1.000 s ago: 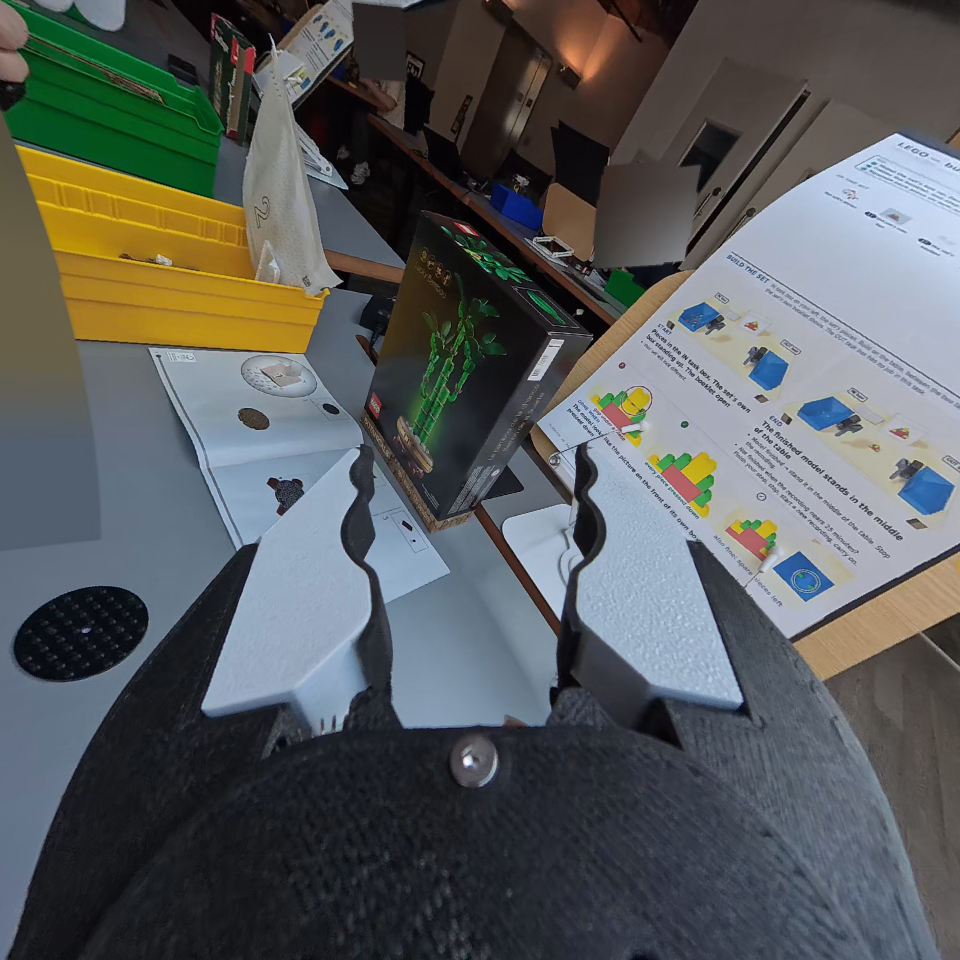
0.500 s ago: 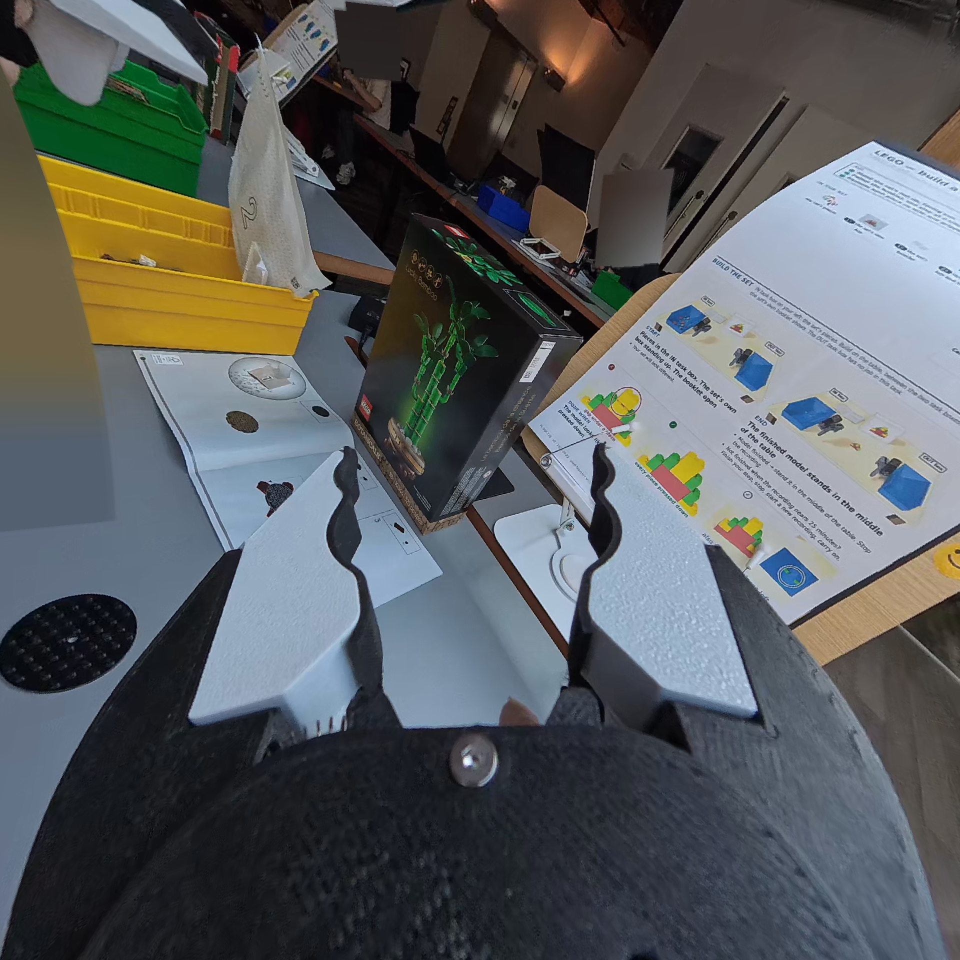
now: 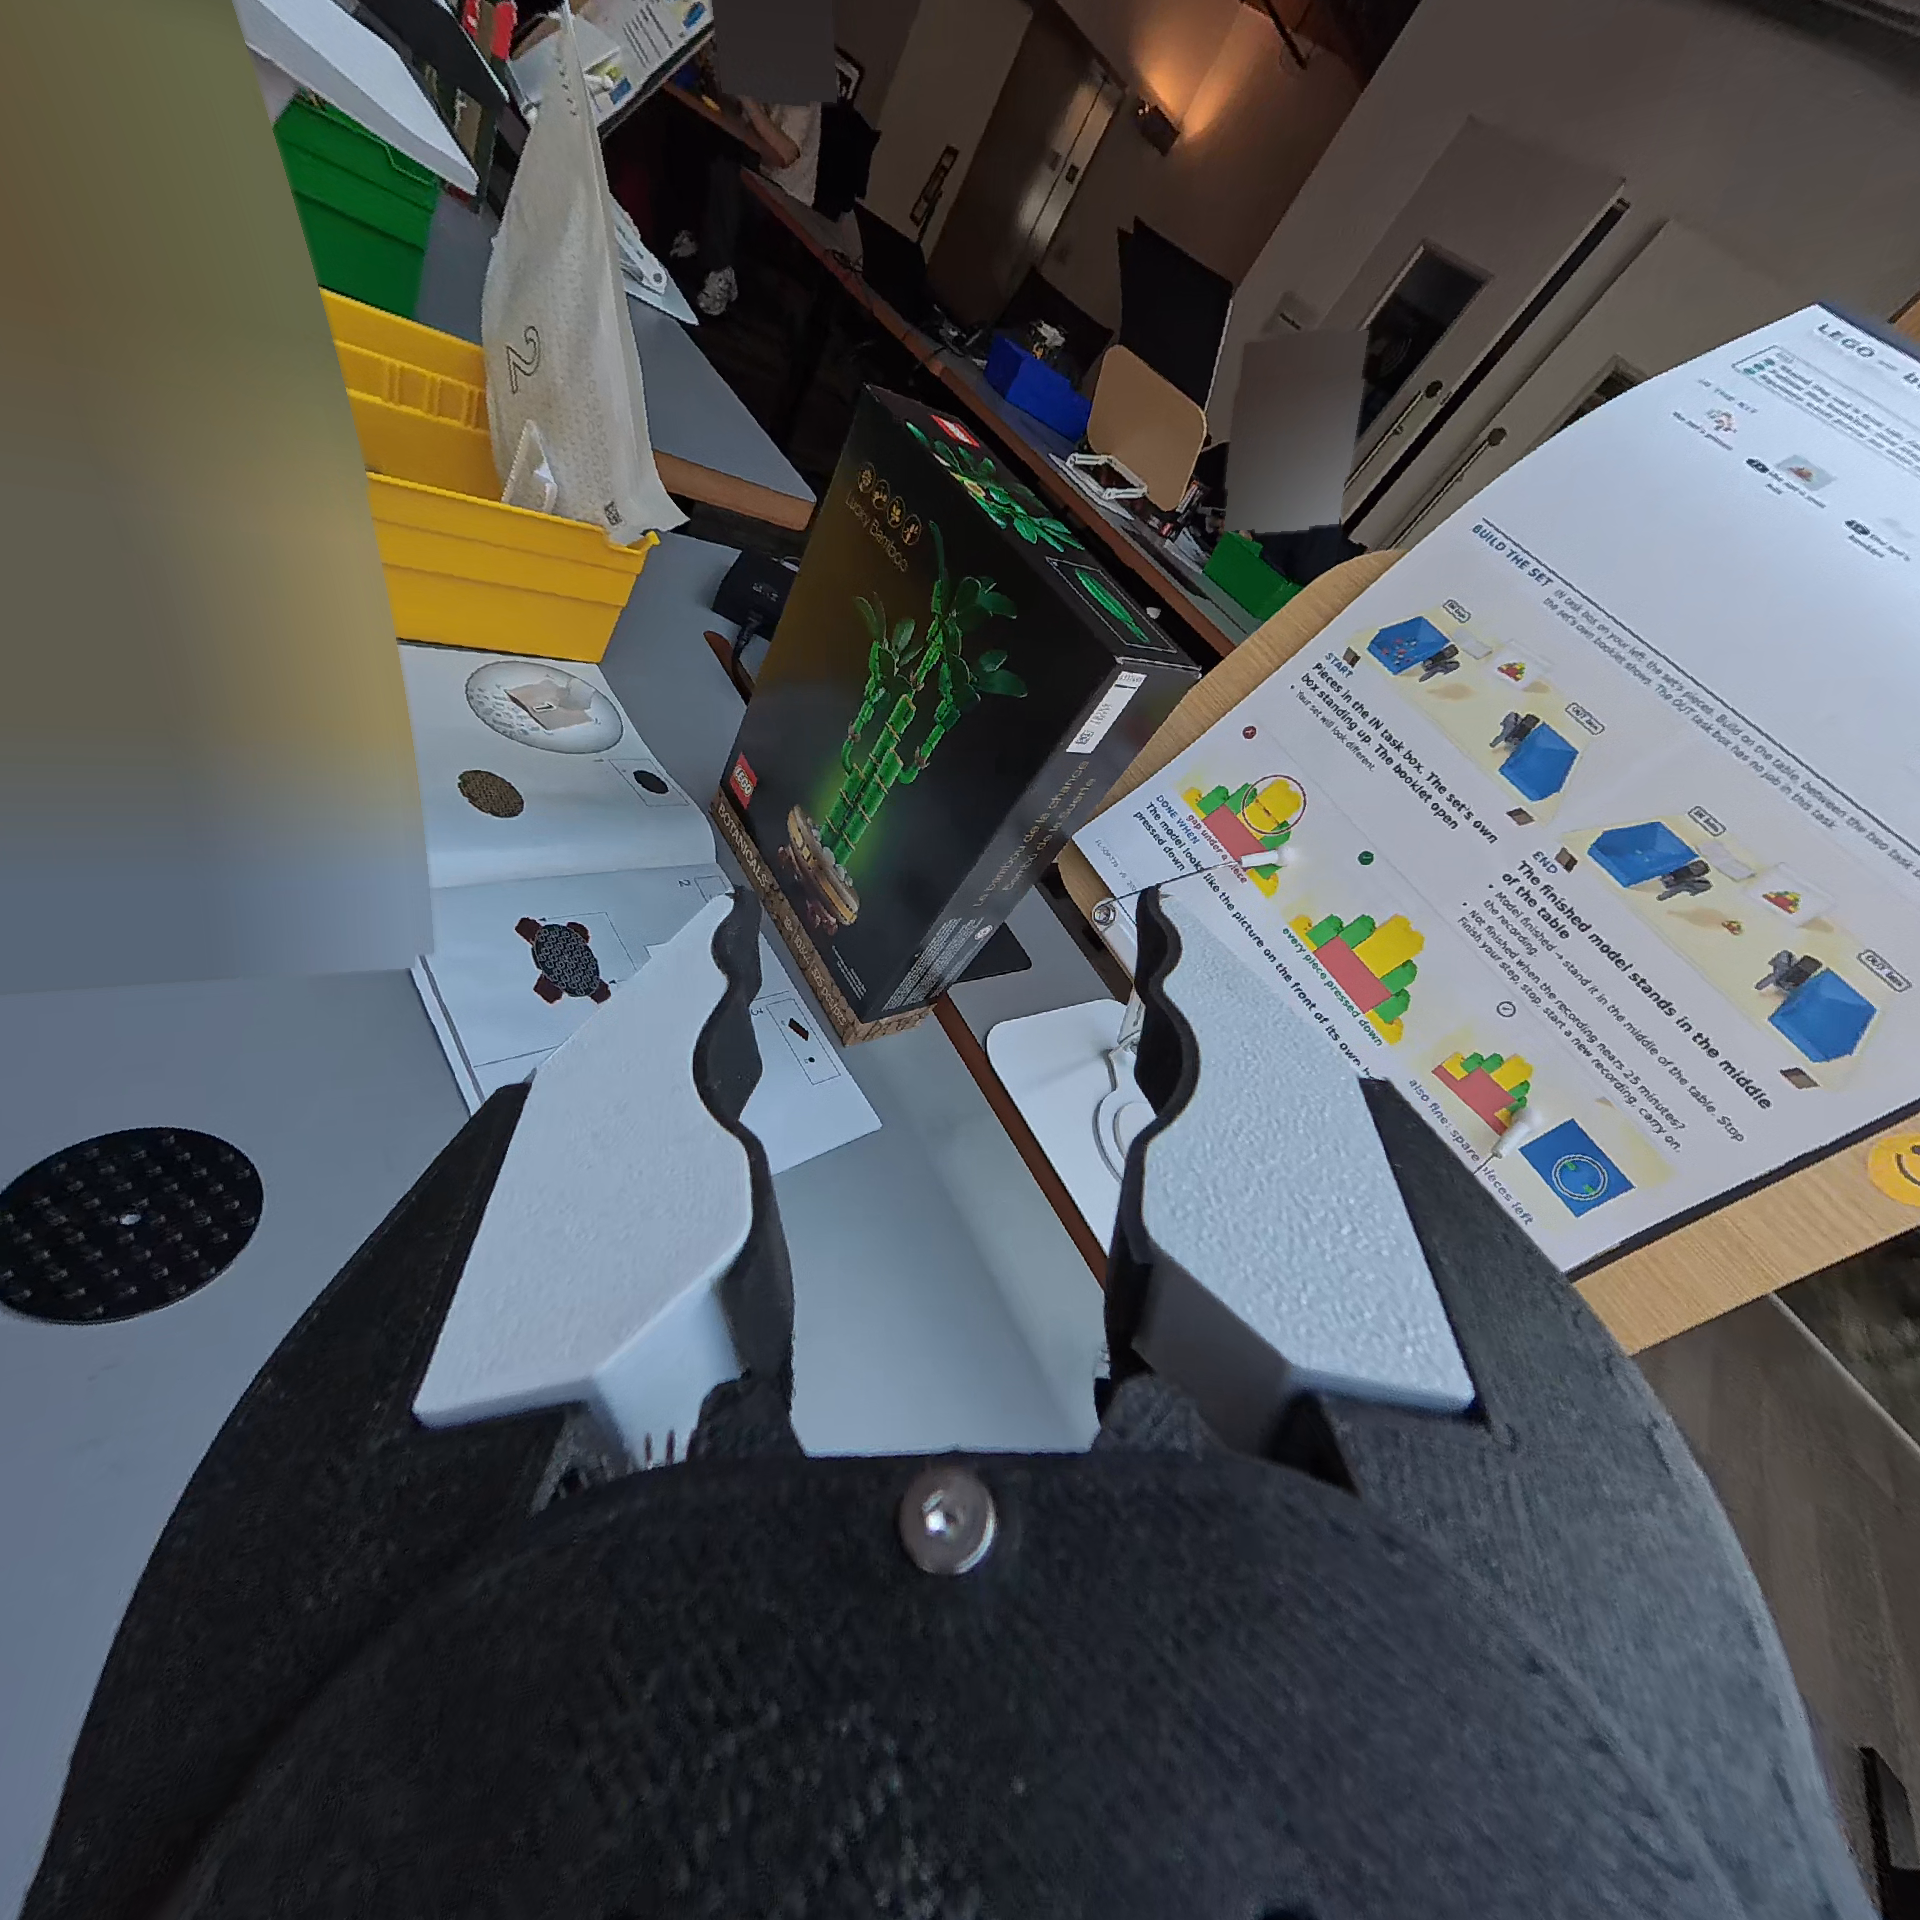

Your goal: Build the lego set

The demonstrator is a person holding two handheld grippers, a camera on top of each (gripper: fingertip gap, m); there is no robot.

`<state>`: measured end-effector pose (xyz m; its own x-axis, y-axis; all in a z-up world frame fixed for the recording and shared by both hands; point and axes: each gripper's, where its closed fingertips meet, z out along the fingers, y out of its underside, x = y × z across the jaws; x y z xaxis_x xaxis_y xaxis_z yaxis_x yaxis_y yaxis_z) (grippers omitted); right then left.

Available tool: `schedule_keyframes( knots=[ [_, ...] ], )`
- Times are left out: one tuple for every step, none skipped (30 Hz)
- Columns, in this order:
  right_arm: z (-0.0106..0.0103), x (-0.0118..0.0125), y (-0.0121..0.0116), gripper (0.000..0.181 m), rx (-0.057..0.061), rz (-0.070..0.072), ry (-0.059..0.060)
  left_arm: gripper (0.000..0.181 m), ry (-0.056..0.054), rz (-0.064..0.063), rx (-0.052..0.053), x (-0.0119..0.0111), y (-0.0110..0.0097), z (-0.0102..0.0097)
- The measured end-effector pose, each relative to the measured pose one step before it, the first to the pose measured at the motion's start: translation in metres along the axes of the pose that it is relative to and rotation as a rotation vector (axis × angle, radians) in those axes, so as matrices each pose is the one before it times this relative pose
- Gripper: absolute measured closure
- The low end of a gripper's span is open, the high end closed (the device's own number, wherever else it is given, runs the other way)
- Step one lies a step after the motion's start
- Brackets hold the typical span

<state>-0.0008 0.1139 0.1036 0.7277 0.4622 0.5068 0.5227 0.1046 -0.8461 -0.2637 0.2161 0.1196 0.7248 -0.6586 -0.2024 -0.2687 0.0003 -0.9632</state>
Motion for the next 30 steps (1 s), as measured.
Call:
schedule_keyframes(
  knots=[
    [-0.00081,-0.0006,-0.00126,0.109,0.002,-0.0022,-0.0013,0.125,0.0003,-0.0057,0.0064,-0.00054,-0.00103,-0.00054],
    [-0.00087,-0.00046,-0.00179,0.109,0.0052,0.0013,-0.0026,0.125,0.0031,-0.0082,0.0087,0.0,-0.00143,-0.00054],
    [-0.00088,-0.00135,-0.00208,0.109,0.008,0.0024,-0.0079,0.126,0.0063,-0.0089,0.009,0.00073,-0.00158,-0.00033],
    [-0.00053,-0.00173,-0.0019,0.109,0.0089,0.0009,-0.01,0.127,0.0087,-0.0073,0.0078,0.00161,-0.00147,-0.00024],
    [-0.00028,-0.00085,-0.0017,0.109,0.0083,-0.0035,-0.0035,0.128,0.0083,-0.0029,0.005,0.00171,-0.00099,-0.00015],
    [-0.00028,0.00041,-0.00137,0.109,0.0076,-0.0058,0.0053,0.128,0.0038,0.0018,0.002,0.00147,-0.00072,-0.00024],
    [0.00008,0.0003,-0.00085,0.109,0.0048,-0.0063,0.0043,0.128,-0.0007,0.0051,0.0003,0.00075,-0.00051,-0.00036],
    [0.00014,0.00085,-0.00026,0.109,0.0011,-0.0084,0.0071,0.128,-0.002,0.0066,0.0,0.00053,-0.00038,-0.00044],
    [0.00003,0.00118,0.00001,0.11,-0.0002,-0.0093,0.0106,0.128,-0.0014,0.0054,0.0012,0.00052,-0.00067,-0.00066],
    [0.00007,-0.00022,-0.00011,0.113,0.0011,-0.0067,0.0013,0.128,-0.0003,0.0024,0.0022,0.00034,-0.00062,-0.00055],
    [0.00023,-0.00216,-0.00029,0.115,0.0011,-0.0035,-0.0106,0.128,0.0007,0.0004,0.0032,0.00032,-0.00079,-0.00062],
    [0.00025,-0.00117,-0.00044,0.115,0.0005,-0.002,-0.0043,0.128,0.0022,-0.0002,0.0035,0.0003,-0.0008,-0.00045],
    [0.00008,0.00042,-0.00124,0.115,0.0055,-0.0052,0.0074,0.128,0.0021,-0.0007,0.0031,0.00015,-0.00054,-0.00023],
    [-0.00009,-0.00085,-0.00213,0.114,0.0104,-0.0036,-0.0005,0.128,0.0009,-0.0009,0.0024,-0.00012,-0.00032,-0.00025],
    [-0.00003,-0.00324,-0.00168,0.115,0.0076,0.0035,-0.0179,0.129,0.0002,-0.0004,0.002,-0.00018,-0.0003,-0.00008],
    [0.00007,-0.0013,-0.00084,0.115,0.0028,0.0096,-0.0073,0.129,-0.0004,-0.0005,0.0021,-0.00038,-0.0002,-0.00005],
    [0.00013,-0.00173,-0.00044,0.115,0.0004,0.0079,-0.011,0.129,0.0,-0.0012,0.002,-0.00008,-0.00033,-0.00001],
    [0.00027,-0.00264,0.00017,0.115,-0.0022,0.0086,-0.0166,0.129,0.0014,-0.0011,0.0017,0.00032,-0.00033,0.00003],
    [0.00034,-0.00074,0.00034,0.115,-0.0024,0.0022,-0.0038,0.129,0.0021,0.0002,0.0013,0.00068,-0.00037,0.0002],
    [0.00018,-0.00014,0.00018,0.115,-0.0008,-0.0049,0.0009,0.13,0.0022,0.0013,0.0003,0.00092,-0.00019,0.00014],
    [0.00023,-0.00117,-0.00022,0.115,0.0027,-0.0078,-0.0044,0.13,0.0026,0.0022,-0.0007,0.00118,-0.00011,0.00019],
    [0.00019,0.00033,-0.00004,0.115,0.0005,-0.0057,0.0042,0.13,0.0012,0.0038,-0.0014,0.00095,-0.00004,0.00022],
    [0.0002,0.00019,0.00019,0.115,-0.0014,-0.0044,0.0027,0.131,-0.0009,0.0048,-0.0007,0.00051,-0.00011,0.00006],
    [0.00023,-0.00063,-0.00002,0.114,-0.0001,-0.0031,-0.0033,0.13,-0.0014,0.0045,0.0,0.00039,-0.00019,0.00004],
    [0.00023,-0.00114,0.00014,0.115,-0.0011,-0.0021,-0.0056,0.13,-0.0012,0.003,0.0002,0.00004,-0.00011,0.0],
    [0.00014,-0.00033,0.00001,0.115,-0.0009,-0.0037,-0.0007,0.131,-0.0003,0.0006,0.0008,0.00012,-0.00016,0.00012],
    [0.00009,-0.00145,0.00013,0.117,-0.002,-0.0057,-0.0068,0.131,0.0008,-0.0009,0.0005,0.0001,-0.00006,0.0001],
    [0.00012,0.00049,0.00058,0.117,-0.0046,-0.0043,0.005,0.131,0.001,-0.0011,-0.0001,0.00008,0.00003,0.00014],
    [0.00009,0.00056,0.00068,0.119,-0.0054,-0.0009,0.0047,0.131,0.0006,-0.0007,-0.0003,0.00002,0.00015,0.00014],
    [0.00039,-0.00181,0.00061,0.12,-0.0045,0.0002,-0.0115,0.131,-0.0001,-0.0002,-0.0001,-0.00013,0.00003,0.00013]
  ],
)
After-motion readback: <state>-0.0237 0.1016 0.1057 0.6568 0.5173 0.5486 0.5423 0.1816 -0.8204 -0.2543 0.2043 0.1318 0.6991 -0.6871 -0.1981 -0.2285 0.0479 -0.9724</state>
